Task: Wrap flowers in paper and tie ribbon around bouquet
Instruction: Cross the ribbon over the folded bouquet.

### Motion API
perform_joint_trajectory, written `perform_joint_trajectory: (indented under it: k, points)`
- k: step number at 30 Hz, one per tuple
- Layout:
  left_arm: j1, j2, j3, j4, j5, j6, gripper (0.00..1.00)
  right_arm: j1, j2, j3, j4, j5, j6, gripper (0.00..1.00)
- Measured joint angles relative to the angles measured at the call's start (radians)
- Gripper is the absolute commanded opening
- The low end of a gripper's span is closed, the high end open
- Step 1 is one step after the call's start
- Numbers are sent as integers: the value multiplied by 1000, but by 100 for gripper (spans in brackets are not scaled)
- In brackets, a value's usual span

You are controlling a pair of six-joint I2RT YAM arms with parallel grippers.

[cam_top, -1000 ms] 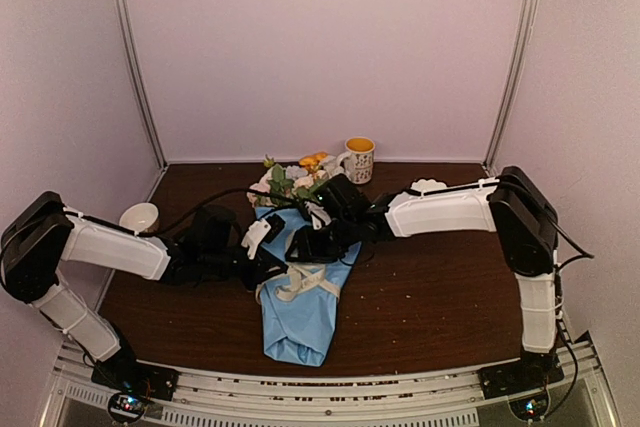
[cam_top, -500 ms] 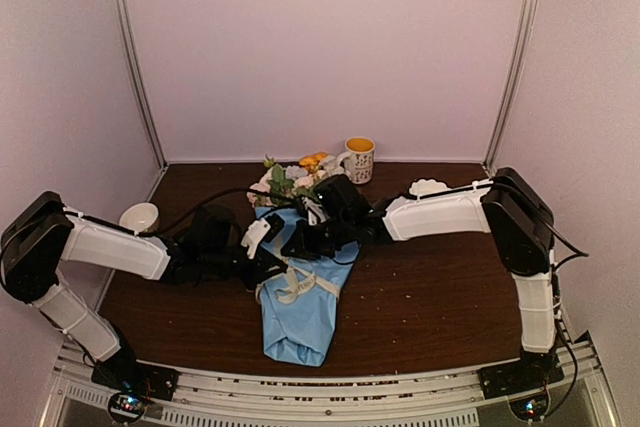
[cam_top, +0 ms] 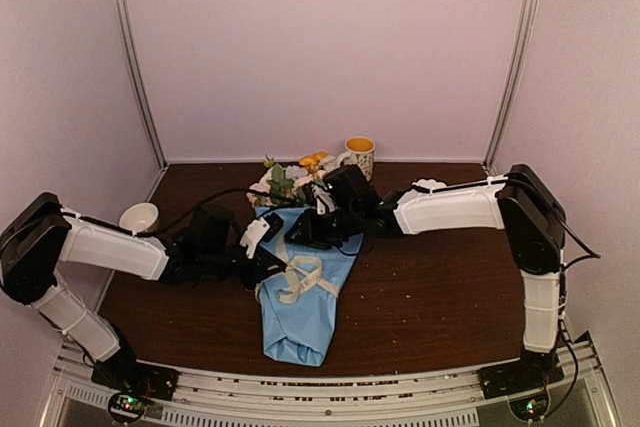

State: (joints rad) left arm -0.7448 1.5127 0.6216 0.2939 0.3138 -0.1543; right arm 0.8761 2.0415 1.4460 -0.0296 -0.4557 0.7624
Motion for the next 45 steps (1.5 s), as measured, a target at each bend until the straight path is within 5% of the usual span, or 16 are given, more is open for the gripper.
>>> perform_joint_trajectory:
  k: [19, 28, 36, 45]
  points:
    - [0, -14, -7, -62, 0, 43, 0, 7, 23, 48, 21, 32, 3, 51]
    - [9, -13, -7, -64, -2, 50, 0, 41, 98, 50, 41, 24, 28, 48]
    - [12, 12, -6, -87, -5, 60, 0, 45, 124, 64, 75, 24, 65, 33]
    - [13, 16, -6, -87, -23, 61, 0, 47, 156, 68, 115, 13, 110, 33]
